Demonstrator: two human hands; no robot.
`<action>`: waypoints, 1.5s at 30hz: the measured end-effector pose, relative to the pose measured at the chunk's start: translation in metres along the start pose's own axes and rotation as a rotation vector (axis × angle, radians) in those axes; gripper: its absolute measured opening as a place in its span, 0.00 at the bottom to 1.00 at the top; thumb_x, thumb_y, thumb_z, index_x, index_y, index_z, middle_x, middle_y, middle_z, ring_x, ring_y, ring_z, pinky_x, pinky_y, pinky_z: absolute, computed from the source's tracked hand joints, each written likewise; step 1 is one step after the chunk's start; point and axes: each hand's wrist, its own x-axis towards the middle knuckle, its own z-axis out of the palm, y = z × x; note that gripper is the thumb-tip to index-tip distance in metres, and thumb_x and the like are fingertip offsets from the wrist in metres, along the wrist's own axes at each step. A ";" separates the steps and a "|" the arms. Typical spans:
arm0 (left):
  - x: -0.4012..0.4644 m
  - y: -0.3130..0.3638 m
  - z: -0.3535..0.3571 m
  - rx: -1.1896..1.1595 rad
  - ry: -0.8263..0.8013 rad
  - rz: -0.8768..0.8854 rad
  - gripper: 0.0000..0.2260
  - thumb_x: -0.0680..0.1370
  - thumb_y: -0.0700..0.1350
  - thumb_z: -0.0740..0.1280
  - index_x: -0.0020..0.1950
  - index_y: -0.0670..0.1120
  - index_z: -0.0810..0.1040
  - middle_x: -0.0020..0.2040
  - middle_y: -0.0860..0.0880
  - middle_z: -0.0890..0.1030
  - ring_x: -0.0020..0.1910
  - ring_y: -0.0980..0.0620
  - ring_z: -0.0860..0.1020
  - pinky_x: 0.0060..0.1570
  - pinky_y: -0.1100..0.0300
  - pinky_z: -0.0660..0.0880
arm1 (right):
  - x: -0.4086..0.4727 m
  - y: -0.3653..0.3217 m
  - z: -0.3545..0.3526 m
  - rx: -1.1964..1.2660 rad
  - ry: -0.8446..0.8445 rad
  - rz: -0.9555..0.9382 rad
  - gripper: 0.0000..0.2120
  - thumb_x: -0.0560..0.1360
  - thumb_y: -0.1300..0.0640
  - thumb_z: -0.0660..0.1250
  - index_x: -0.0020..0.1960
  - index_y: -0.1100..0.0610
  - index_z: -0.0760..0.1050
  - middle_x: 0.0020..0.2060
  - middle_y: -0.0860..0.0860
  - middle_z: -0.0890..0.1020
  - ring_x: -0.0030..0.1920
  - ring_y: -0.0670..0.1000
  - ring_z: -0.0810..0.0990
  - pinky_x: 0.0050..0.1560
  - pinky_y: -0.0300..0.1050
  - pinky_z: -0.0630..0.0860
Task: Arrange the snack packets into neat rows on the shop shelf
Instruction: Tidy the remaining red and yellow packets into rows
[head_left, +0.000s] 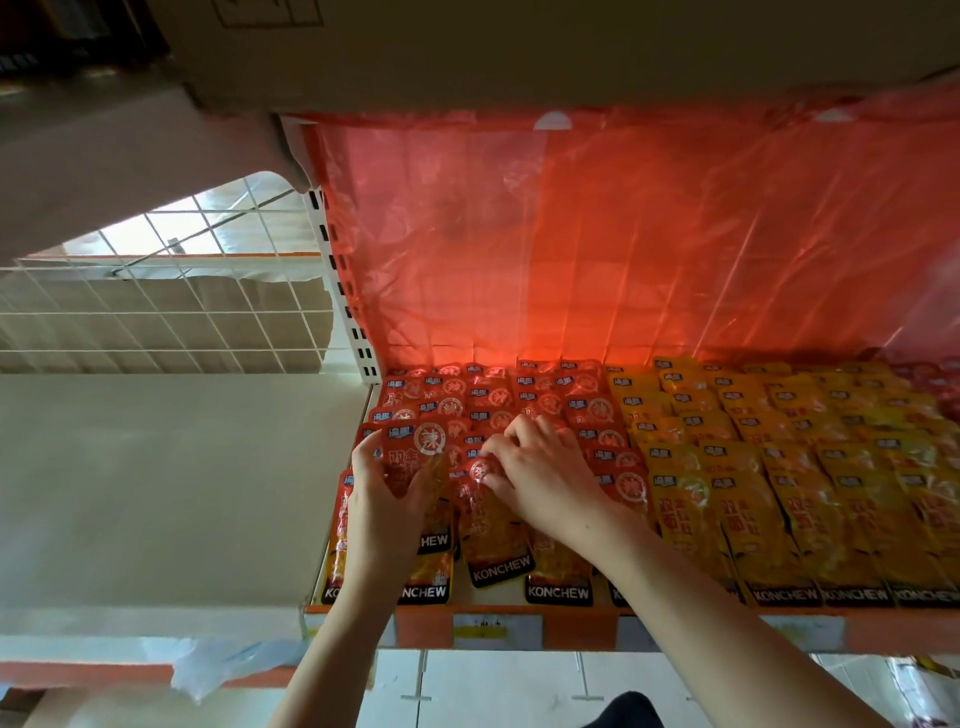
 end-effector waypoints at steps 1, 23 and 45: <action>0.000 -0.001 -0.001 -0.009 0.005 -0.003 0.25 0.74 0.43 0.70 0.67 0.48 0.63 0.52 0.48 0.80 0.46 0.54 0.81 0.45 0.53 0.80 | -0.002 0.000 0.000 -0.016 0.017 0.003 0.15 0.78 0.47 0.60 0.61 0.51 0.71 0.55 0.49 0.70 0.59 0.52 0.65 0.62 0.52 0.64; -0.008 -0.014 -0.019 -0.016 0.086 0.003 0.21 0.74 0.46 0.71 0.61 0.58 0.65 0.50 0.51 0.81 0.46 0.53 0.82 0.45 0.48 0.80 | -0.039 -0.020 0.029 -0.145 0.165 0.021 0.29 0.72 0.32 0.51 0.55 0.54 0.75 0.55 0.52 0.78 0.58 0.55 0.74 0.65 0.60 0.66; -0.018 0.008 -0.007 0.124 -0.275 0.153 0.22 0.76 0.35 0.66 0.57 0.62 0.70 0.51 0.54 0.79 0.48 0.63 0.79 0.48 0.64 0.78 | -0.035 -0.025 -0.001 0.953 0.264 0.245 0.22 0.74 0.53 0.68 0.64 0.54 0.64 0.53 0.39 0.75 0.54 0.32 0.74 0.52 0.25 0.70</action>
